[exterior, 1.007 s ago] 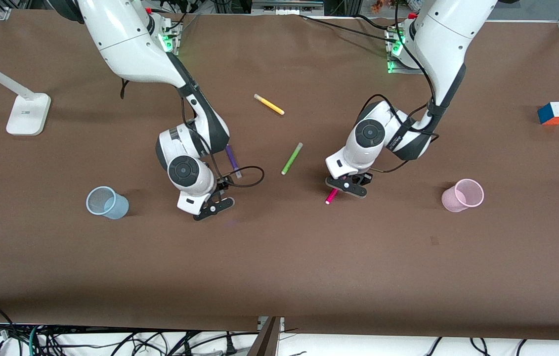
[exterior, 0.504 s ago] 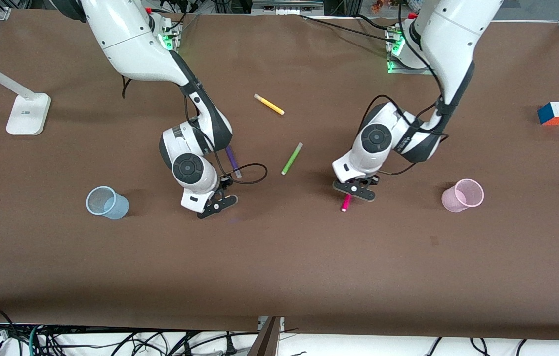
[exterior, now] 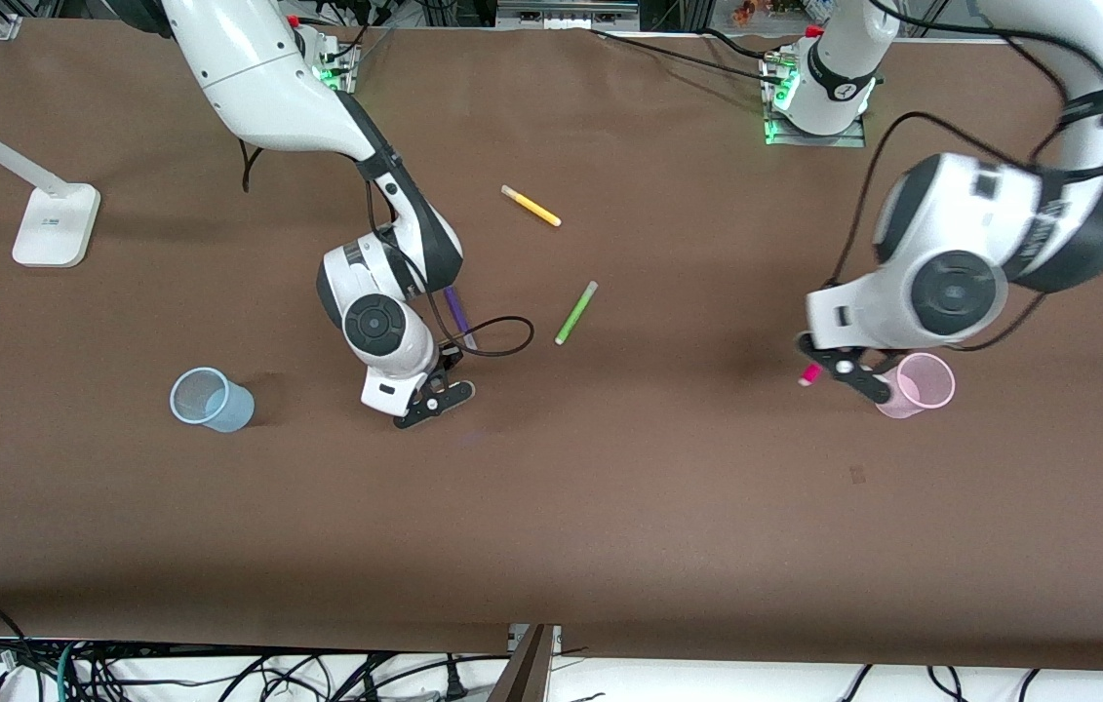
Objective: Place pink and blue markers in matching cups
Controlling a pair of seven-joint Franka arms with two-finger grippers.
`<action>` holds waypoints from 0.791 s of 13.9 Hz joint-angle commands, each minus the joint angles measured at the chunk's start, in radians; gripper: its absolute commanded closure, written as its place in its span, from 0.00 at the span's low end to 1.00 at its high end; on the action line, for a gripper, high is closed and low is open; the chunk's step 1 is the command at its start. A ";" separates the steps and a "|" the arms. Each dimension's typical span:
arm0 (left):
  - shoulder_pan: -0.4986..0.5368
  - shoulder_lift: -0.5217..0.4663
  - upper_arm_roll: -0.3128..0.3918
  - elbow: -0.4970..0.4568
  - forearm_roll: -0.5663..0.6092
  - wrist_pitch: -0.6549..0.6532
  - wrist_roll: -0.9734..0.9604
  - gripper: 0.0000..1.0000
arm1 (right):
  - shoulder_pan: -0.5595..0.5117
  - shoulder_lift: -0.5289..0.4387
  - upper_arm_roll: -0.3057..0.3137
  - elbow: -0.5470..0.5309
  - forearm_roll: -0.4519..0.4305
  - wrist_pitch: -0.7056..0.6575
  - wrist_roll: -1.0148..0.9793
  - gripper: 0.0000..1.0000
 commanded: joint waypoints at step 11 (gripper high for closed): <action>0.025 0.195 0.075 0.095 0.600 -0.143 0.411 1.00 | -0.243 -0.233 -0.093 0.008 0.293 -0.136 -0.931 1.00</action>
